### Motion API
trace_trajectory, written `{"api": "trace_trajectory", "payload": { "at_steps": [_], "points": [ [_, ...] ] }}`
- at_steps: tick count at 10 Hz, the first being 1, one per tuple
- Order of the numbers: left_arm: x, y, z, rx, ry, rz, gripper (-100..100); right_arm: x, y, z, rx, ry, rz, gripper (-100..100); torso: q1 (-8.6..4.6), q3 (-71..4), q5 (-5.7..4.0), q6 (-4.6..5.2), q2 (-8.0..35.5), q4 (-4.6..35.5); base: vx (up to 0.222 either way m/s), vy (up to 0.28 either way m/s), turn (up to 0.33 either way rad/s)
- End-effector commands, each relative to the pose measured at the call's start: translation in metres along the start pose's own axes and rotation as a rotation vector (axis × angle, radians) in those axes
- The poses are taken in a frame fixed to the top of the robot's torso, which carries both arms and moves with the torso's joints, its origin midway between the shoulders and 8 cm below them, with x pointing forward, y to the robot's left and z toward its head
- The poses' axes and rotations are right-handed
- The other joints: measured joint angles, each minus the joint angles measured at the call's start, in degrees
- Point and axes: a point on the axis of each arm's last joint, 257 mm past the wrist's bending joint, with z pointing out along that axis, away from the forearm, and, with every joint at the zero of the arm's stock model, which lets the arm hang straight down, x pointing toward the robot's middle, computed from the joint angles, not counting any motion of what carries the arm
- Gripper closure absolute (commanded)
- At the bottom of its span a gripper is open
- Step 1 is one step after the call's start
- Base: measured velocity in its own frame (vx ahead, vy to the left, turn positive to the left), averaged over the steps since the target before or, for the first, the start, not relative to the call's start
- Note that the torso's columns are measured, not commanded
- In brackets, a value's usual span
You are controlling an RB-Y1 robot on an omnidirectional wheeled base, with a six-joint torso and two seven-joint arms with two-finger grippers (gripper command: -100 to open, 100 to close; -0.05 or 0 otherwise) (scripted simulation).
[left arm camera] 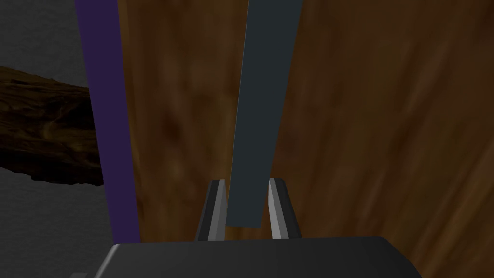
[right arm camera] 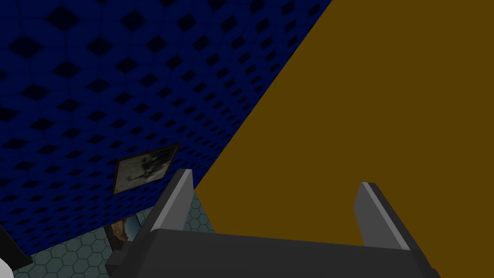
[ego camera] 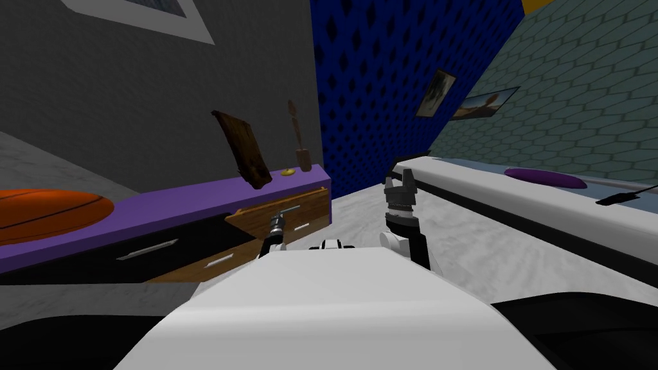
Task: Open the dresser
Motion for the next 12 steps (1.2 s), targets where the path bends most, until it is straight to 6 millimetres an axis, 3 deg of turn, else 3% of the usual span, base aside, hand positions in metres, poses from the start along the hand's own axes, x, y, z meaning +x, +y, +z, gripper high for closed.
{"api": "trace_trajectory", "payload": {
  "at_steps": [1, 7, 8, 12],
  "points": [
    [-0.001, 0.001, -0.002, -0.004, 0.0, 0.0, 100, 0.0, 0.0, 0.0, 0.0, 0.0, 0.0, 0, 0.04, -0.1, -0.03, 0.04, -0.1, 0.0, -0.094, -0.045, 0.004],
    [0.0, 0.002, -0.011, -0.011, 0.004, 0.0, 100, 0.0, 0.0, 0.0, 0.0, 0.0, 0.0, 0, 0.06, -0.2, -0.07, 0.02, -0.2, 0.0, -0.149, -0.059, 0.007],
    [-0.005, -0.004, -0.014, -0.022, -0.001, -0.001, -100, 0.0, 0.0, 0.0, 0.0, 0.0, 0.0, 0, 0.18, -0.3, -0.08, 0.03, -0.5, 0.0, -0.011, -0.018, -0.009],
    [-0.01, -0.028, -0.015, -0.02, -0.003, -0.002, -100, 0.0, 0.0, 0.0, 0.0, 0.0, 0.0, 0, 0.22, -0.3, 0.06, 0.06, -0.4, -0.1, 0.017, -0.017, -0.003]
  ]
}}
